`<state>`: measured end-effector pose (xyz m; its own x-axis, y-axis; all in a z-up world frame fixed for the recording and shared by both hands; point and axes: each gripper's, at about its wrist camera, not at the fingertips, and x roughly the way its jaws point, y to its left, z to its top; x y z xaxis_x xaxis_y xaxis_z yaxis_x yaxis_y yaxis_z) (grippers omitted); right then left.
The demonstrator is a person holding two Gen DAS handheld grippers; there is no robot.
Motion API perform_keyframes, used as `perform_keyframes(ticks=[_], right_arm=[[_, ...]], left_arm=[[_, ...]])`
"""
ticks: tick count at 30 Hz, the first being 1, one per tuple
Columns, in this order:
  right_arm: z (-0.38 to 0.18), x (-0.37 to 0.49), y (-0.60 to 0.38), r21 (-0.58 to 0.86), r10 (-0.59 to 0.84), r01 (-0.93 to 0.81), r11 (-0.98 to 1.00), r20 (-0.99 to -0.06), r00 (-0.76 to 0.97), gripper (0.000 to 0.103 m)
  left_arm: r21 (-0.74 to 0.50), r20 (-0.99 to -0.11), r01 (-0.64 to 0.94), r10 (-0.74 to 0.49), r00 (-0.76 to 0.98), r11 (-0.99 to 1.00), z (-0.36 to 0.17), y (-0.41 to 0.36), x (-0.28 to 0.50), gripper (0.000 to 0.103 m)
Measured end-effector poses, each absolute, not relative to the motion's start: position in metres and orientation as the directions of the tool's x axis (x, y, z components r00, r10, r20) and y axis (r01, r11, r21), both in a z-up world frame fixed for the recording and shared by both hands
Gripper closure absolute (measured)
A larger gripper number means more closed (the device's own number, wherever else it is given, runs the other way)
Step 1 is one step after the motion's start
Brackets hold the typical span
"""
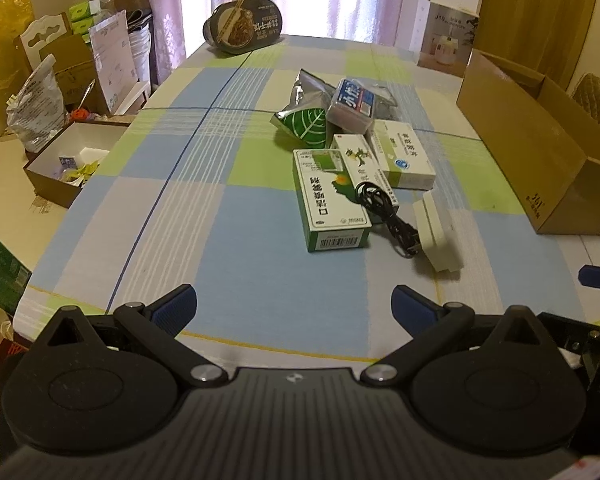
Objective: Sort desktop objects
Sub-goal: 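Move the right gripper toward the white square night light, then close the right gripper on the white square night light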
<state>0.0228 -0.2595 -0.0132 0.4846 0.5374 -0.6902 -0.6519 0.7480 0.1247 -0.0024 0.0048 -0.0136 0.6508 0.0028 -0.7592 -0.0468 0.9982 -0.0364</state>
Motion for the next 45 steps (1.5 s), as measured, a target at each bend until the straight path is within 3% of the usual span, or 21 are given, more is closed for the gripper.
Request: perform_keyframes(ticks=[16, 33, 38, 42, 45], right_arm=[[-0.019, 0.049, -0.218, -0.137, 0.574, -0.869, 0.475, -0.701, 0.424, 0.002], [-0.052, 0.108, -0.172, -0.142, 0.568, -0.973, 0.183, -0.793, 0.222, 0.003], [-0.061, 0.119, -0.161, -0.133, 0.545, -0.984, 0.122, -0.819, 0.178, 0.019], [-0.066, 0.125, -0.157, -0.115, 0.546, -0.988, 0.104, -0.823, 0.154, 0.023], [-0.067, 0.128, -0.158, -0.093, 0.552, -0.99, 0.108, -0.822, 0.138, 0.038]], left_arm=[[-0.003, -0.741, 0.028, -0.021, 0.671, 1.0, -0.015, 0.013, 0.03, 0.001], [0.016, -0.768, 0.164, -0.094, 0.633, 0.986, -0.044, 0.002, 0.076, 0.001], [0.01, -0.768, 0.184, -0.11, 0.631, 0.983, -0.05, 0.001, 0.086, 0.001], [0.003, -0.774, 0.196, -0.122, 0.622, 0.981, -0.055, 0.002, 0.092, 0.001], [-0.008, -0.777, 0.209, -0.138, 0.614, 0.978, -0.058, 0.001, 0.095, 0.002]])
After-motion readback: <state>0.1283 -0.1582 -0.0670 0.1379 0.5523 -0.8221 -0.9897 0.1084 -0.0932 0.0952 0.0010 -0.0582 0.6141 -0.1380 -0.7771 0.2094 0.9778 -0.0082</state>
